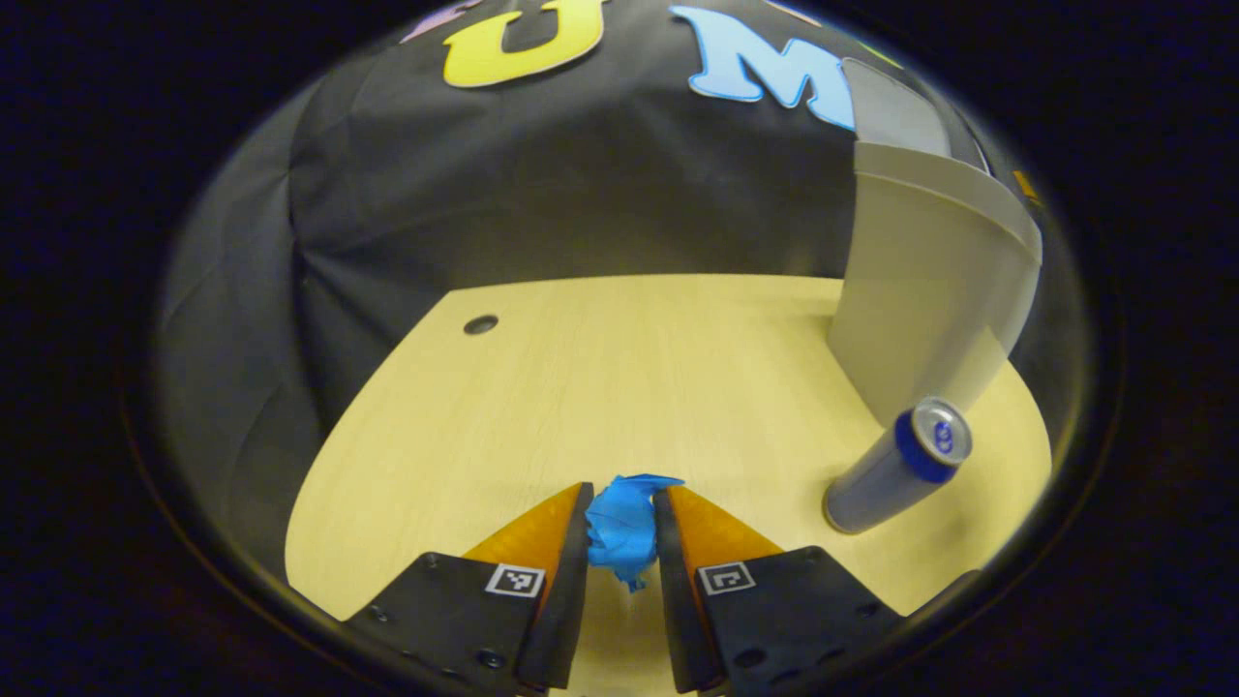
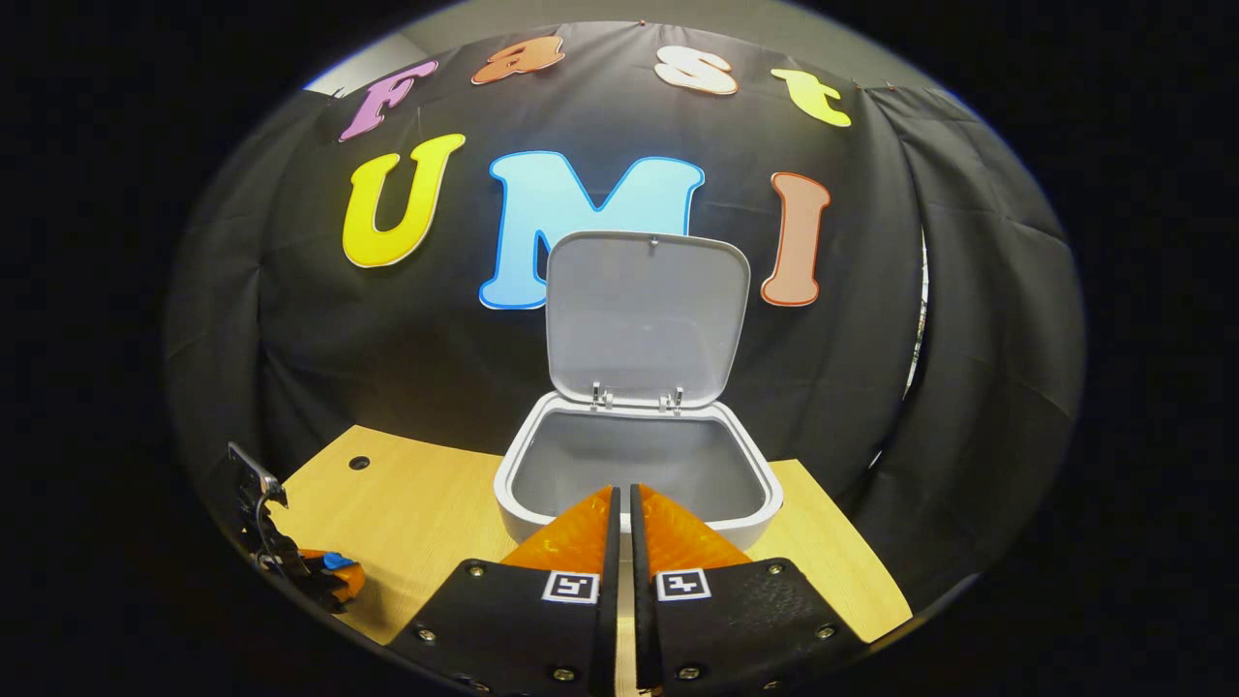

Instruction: Press the lid of the desktop garbage bin to open it, pick up the crumpled paper on the desktop and throw it into the bin, then pick up the pop can on the desktop and drop it into the bin, and finally close the garbage bin lid.

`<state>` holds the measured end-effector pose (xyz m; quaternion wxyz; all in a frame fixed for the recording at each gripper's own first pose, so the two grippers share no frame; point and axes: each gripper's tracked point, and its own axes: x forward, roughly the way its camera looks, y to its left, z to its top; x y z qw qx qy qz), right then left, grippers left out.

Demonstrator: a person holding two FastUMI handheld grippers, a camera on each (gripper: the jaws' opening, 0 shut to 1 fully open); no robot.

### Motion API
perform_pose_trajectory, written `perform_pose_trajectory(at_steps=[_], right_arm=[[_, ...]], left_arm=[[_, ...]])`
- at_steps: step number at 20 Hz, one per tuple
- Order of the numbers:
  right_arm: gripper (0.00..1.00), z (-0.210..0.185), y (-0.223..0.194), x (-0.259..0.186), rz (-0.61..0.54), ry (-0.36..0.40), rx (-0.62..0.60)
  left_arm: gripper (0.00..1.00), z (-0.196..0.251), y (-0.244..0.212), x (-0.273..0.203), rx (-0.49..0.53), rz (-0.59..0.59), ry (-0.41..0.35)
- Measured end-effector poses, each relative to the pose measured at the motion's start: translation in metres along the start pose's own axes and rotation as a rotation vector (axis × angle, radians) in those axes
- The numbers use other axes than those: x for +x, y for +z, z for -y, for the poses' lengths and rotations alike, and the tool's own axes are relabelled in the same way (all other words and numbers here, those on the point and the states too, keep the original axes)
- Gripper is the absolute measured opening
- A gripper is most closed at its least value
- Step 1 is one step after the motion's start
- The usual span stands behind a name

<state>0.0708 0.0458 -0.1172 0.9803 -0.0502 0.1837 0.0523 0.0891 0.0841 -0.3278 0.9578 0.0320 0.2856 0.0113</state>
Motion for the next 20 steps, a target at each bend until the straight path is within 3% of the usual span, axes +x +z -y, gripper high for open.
perform_pose_trajectory(at_steps=[1,2,11,14,19,20], right_arm=[[0.08,0.001,-0.002,-0.001,-0.001,0.001,0.005],[0.07,0.001,-0.003,-0.002,-0.003,0.003,0.009],[0.07,0.031,-0.019,-0.015,-0.015,-0.035,0.058],[0.07,0.048,-0.023,-0.02,-0.016,-0.062,0.075],[0.07,0.074,-0.029,-0.027,-0.016,-0.104,0.108],[0.07,0.078,-0.03,-0.029,-0.018,-0.112,0.115]], left_arm=[[0.44,-0.003,0.046,0.005,0.016,0.028,-0.016],[0.45,0.006,0.062,0.001,0.03,0.057,-0.03],[0.46,0.087,0.198,-0.036,0.115,0.295,-0.169],[0.41,0.118,0.241,-0.046,0.135,0.37,-0.217],[0.46,0.178,0.307,-0.064,0.163,0.479,-0.307],[0.41,0.191,0.316,-0.066,0.172,0.493,-0.324]])
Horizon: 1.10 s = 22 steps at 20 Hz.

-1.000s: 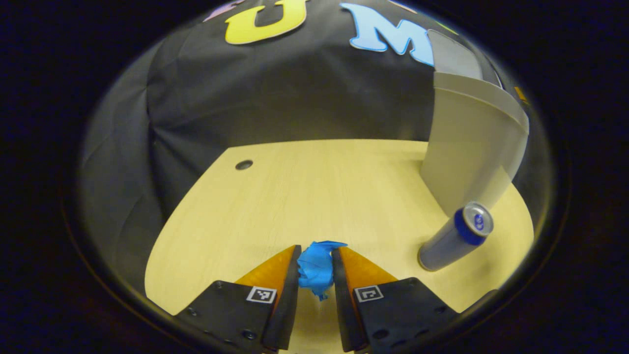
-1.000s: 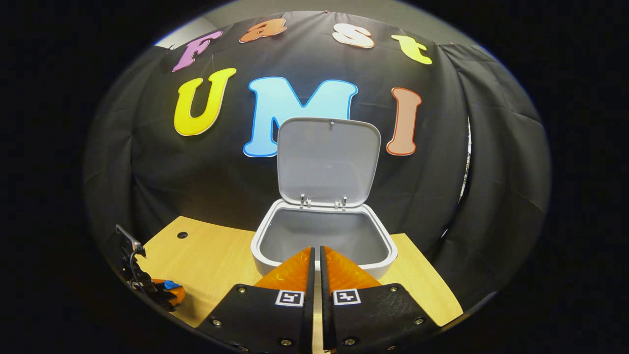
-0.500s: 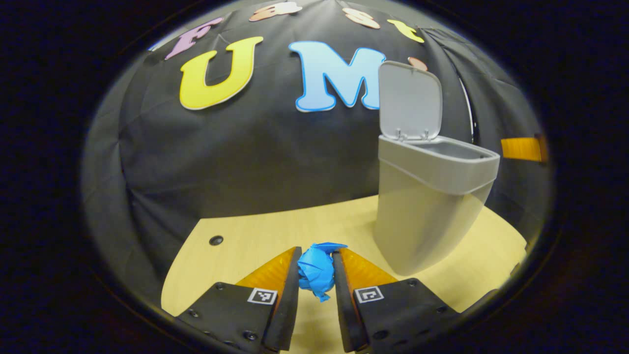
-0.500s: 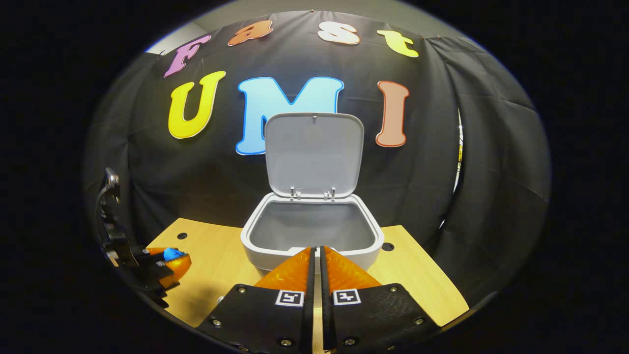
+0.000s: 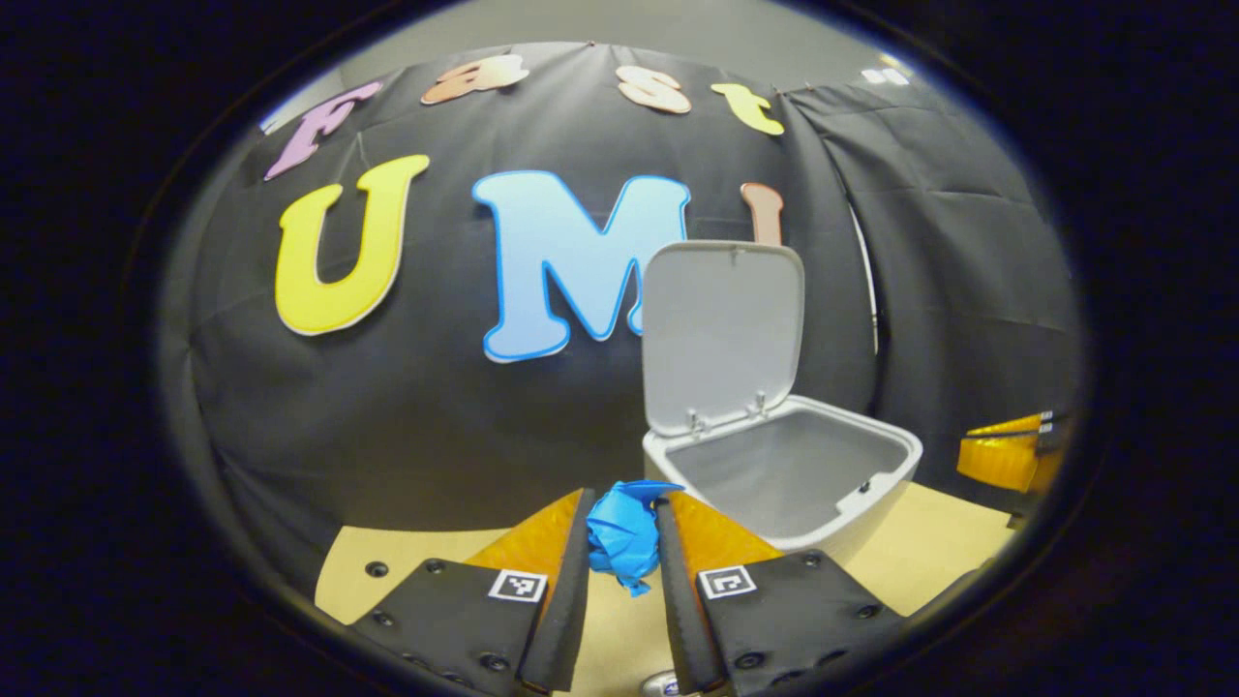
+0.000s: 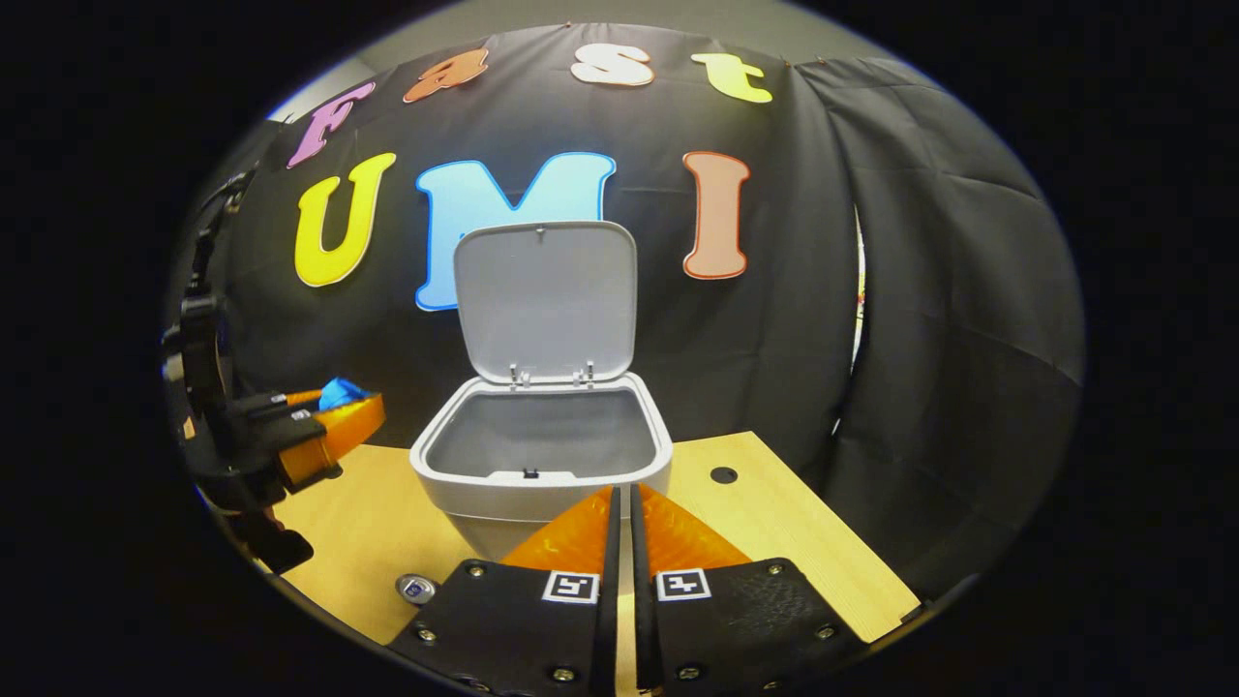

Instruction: Press the lid of the desktop garbage bin to open it, pick up the crumpled paper on the desktop and throw it into the bin, then pick up the pop can on the desktop and drop it into the bin, and finally close the garbage bin lid.

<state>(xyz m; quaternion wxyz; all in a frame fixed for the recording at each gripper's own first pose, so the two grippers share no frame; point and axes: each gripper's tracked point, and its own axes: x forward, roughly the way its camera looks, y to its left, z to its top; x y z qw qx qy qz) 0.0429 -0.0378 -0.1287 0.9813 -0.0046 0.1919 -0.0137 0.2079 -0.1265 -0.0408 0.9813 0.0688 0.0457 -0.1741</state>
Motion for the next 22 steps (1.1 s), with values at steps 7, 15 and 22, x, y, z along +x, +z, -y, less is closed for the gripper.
perform_pose_trajectory(at_steps=[7,15,22], right_arm=[[0.07,0.038,-0.005,-0.008,-0.001,-0.065,0.032],[0.07,0.067,-0.016,-0.017,-0.019,-0.115,0.057],[0.07,0.056,-0.019,-0.017,-0.025,-0.086,0.057]], left_arm=[[0.45,0.064,0.033,0.033,0.017,0.05,-0.101],[0.54,0.081,0.019,0.048,0.004,0.018,-0.098],[0.84,0.071,0.019,0.042,-0.007,0.018,-0.065]])
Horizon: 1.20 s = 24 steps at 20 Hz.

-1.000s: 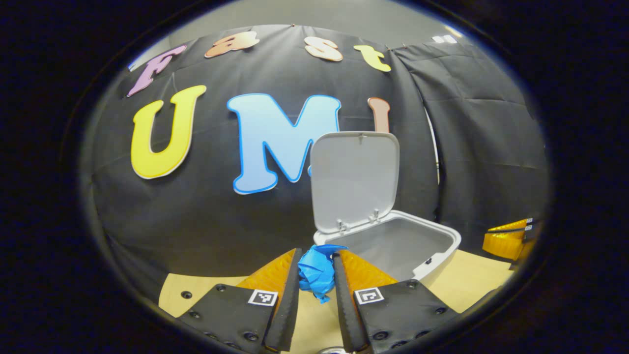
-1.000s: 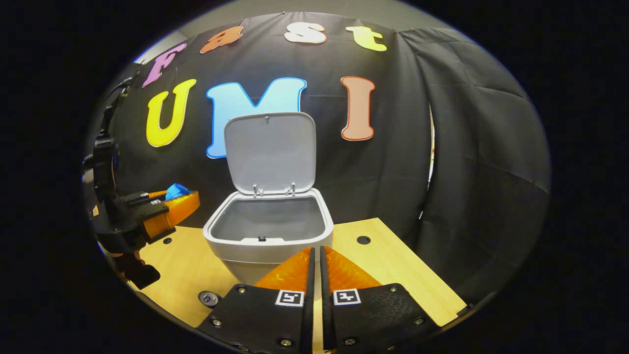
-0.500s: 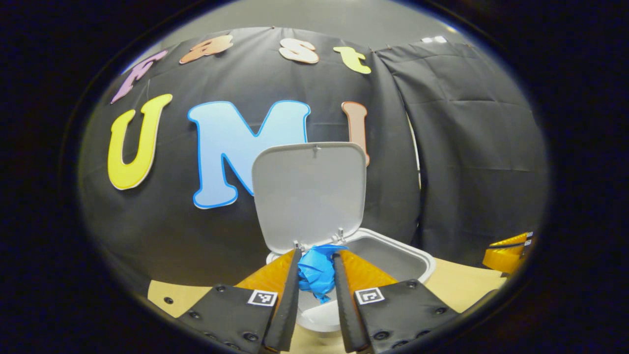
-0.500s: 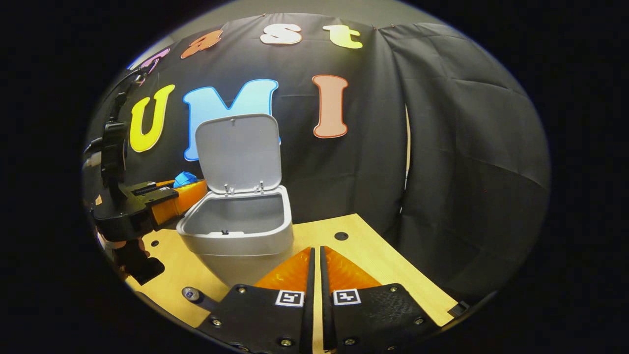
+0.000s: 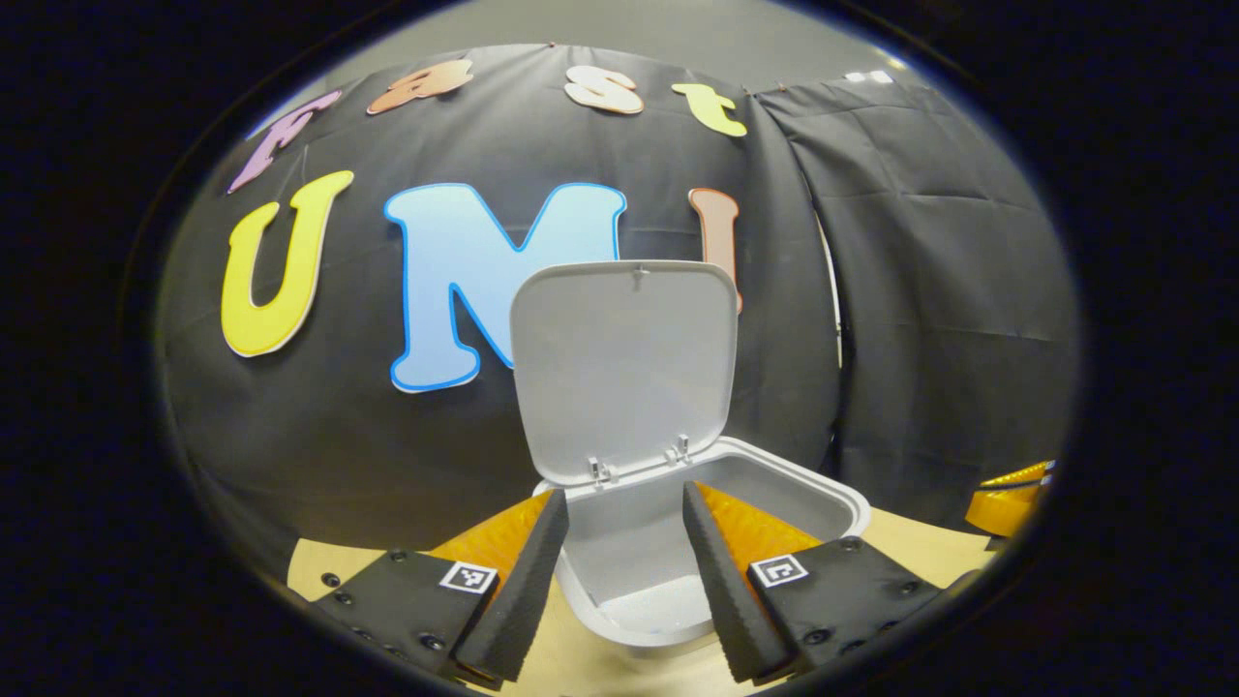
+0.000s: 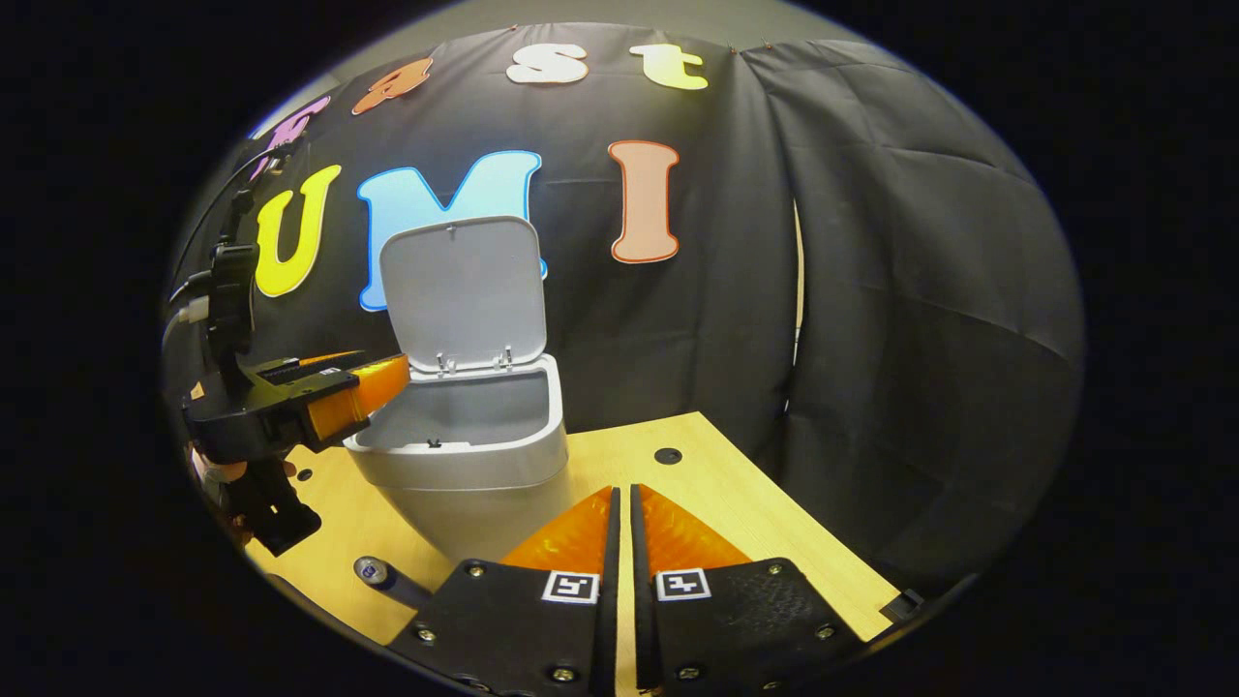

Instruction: Press the lid of the desktop garbage bin to open it, pick up the crumpled paper on the desktop and throw it into the bin, then pick up the pop can on the desktop and drop it into the bin, and finally close the garbage bin lid.

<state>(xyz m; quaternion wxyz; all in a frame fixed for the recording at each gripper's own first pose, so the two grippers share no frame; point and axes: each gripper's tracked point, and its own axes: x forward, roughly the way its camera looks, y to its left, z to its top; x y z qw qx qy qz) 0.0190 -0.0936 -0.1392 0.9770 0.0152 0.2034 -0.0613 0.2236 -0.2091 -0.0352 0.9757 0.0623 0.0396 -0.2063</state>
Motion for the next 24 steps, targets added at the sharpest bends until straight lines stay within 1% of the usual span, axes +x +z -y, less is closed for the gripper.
perform_pose_trajectory(at_steps=[4,9,10,11,12,16,17,18,21,22,23,24], right_arm=[[0.07,-0.021,-0.007,0.001,-0.012,0.051,-0.011],[0.07,-0.065,-0.019,0.001,-0.037,0.149,-0.035],[0.07,-0.074,-0.021,0.0,-0.042,0.171,-0.043],[0.07,-0.084,-0.025,-0.001,-0.047,0.192,-0.051],[0.07,-0.093,-0.027,-0.001,-0.052,0.214,-0.058],[0.07,-0.13,-0.042,-0.001,-0.085,0.299,-0.081],[0.12,-0.139,-0.048,-0.001,-0.095,0.316,-0.087],[0.07,-0.148,-0.053,-0.001,-0.107,0.337,-0.092],[0.07,-0.174,-0.071,-0.001,-0.157,0.394,-0.108],[0.1,-0.181,-0.075,0.0,-0.167,0.406,-0.115],[0.1,-0.19,-0.081,0.0,-0.176,0.421,-0.119],[0.15,-0.198,-0.087,-0.001,-0.189,0.442,-0.122]], left_arm=[[0.83,-0.024,0.001,-0.016,-0.01,0.006,0.051],[0.83,-0.076,-0.006,-0.047,-0.026,-0.001,0.16],[0.8,-0.088,-0.007,-0.055,-0.029,-0.004,0.184],[0.8,-0.098,-0.008,-0.062,-0.034,-0.007,0.207],[0.83,-0.109,-0.01,-0.07,-0.041,-0.009,0.229],[0.83,-0.149,-0.021,-0.104,-0.06,-0.025,0.316],[0.83,-0.158,-0.024,-0.113,-0.061,-0.029,0.339],[0.83,-0.167,-0.026,-0.123,-0.063,-0.032,0.361],[0.83,-0.193,-0.034,-0.151,-0.071,-0.045,0.422],[0.83,-0.2,-0.038,-0.159,-0.077,-0.05,0.44],[0.8,-0.206,-0.041,-0.167,-0.084,-0.054,0.456],[0.83,-0.213,-0.044,-0.175,-0.091,-0.06,0.472]])
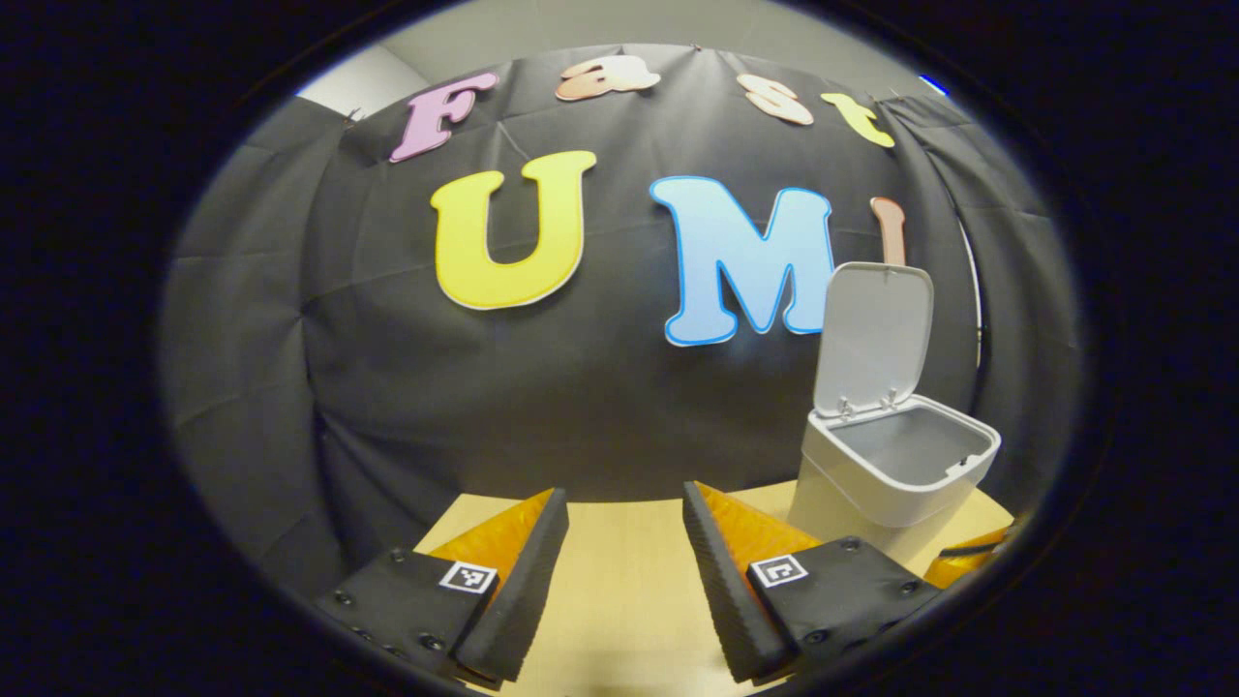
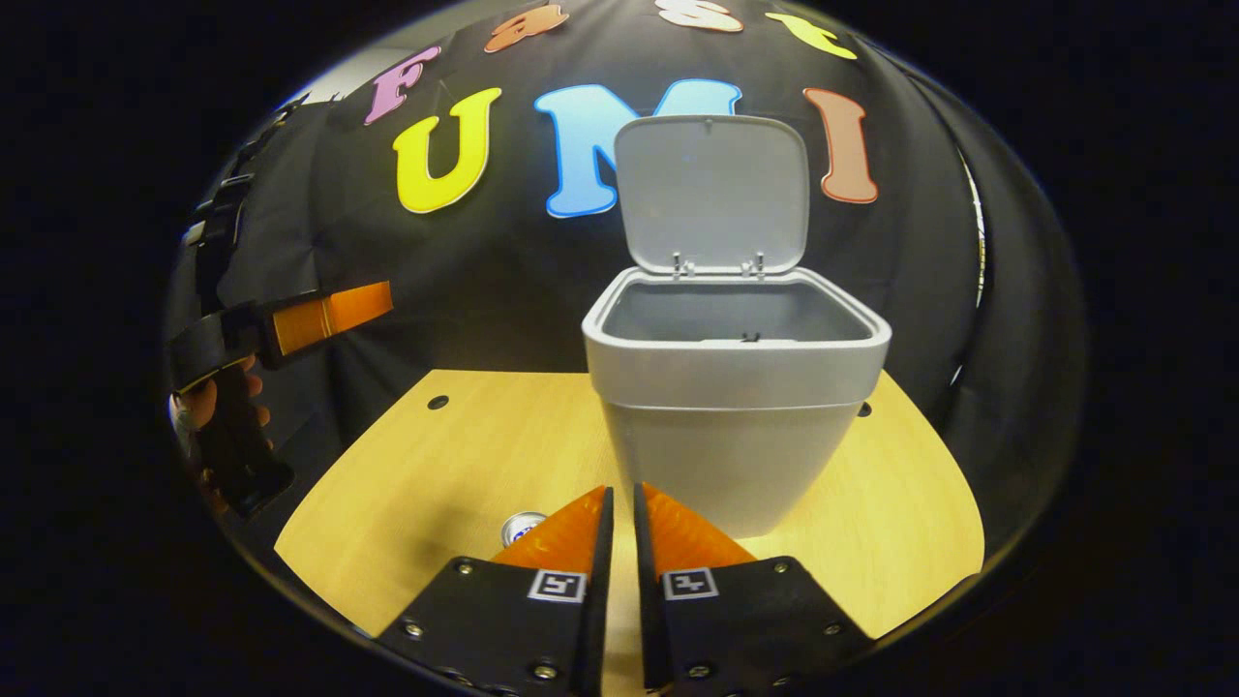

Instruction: Press the lid of the desktop garbage bin to open it, pick up the crumpled paper on the desktop and throw it into the bin, then pick up the pop can on the desktop and drop it into the bin, and finally close the garbage bin lid.

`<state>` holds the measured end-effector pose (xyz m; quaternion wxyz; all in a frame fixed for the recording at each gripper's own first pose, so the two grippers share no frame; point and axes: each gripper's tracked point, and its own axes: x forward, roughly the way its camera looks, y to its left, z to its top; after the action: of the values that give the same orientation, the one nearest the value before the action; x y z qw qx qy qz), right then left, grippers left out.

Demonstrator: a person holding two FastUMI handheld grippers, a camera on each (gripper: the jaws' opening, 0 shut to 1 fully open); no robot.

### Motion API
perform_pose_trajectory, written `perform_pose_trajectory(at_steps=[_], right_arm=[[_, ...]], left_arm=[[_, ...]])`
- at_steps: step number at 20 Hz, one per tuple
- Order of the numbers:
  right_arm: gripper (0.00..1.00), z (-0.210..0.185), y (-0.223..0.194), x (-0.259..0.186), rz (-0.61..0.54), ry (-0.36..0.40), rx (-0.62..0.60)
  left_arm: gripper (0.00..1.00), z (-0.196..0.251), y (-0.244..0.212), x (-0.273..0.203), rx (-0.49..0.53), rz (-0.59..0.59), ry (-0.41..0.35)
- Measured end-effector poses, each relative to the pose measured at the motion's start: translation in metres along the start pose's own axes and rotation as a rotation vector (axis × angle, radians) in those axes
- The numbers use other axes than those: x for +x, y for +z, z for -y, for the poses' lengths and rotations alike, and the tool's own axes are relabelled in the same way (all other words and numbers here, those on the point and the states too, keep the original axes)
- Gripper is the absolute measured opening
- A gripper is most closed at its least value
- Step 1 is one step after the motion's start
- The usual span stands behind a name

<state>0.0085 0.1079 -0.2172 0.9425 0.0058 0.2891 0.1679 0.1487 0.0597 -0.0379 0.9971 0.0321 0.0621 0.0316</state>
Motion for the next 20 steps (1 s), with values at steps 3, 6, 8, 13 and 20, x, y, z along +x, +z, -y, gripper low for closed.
perform_pose_trajectory(at_steps=[3,6,8,13,20], right_arm=[[0.37,-0.017,-0.012,0.009,-0.037,0.037,-0.015],[0.56,-0.03,-0.018,0.017,-0.061,0.07,-0.025],[0.74,-0.034,-0.024,0.019,-0.076,0.077,-0.035],[0.98,-0.047,-0.038,0.037,-0.127,0.105,-0.059],[0.98,-0.063,-0.051,0.059,-0.172,0.114,-0.102]], left_arm=[[0.83,-0.023,-0.007,-0.009,-0.015,-0.011,0.042],[0.83,-0.041,-0.012,-0.015,-0.024,-0.018,0.074],[0.83,-0.052,-0.016,-0.02,-0.026,-0.023,0.093],[0.83,-0.074,-0.022,-0.027,-0.035,-0.037,0.131],[0.8,-0.103,-0.034,-0.034,-0.046,-0.061,0.178]])
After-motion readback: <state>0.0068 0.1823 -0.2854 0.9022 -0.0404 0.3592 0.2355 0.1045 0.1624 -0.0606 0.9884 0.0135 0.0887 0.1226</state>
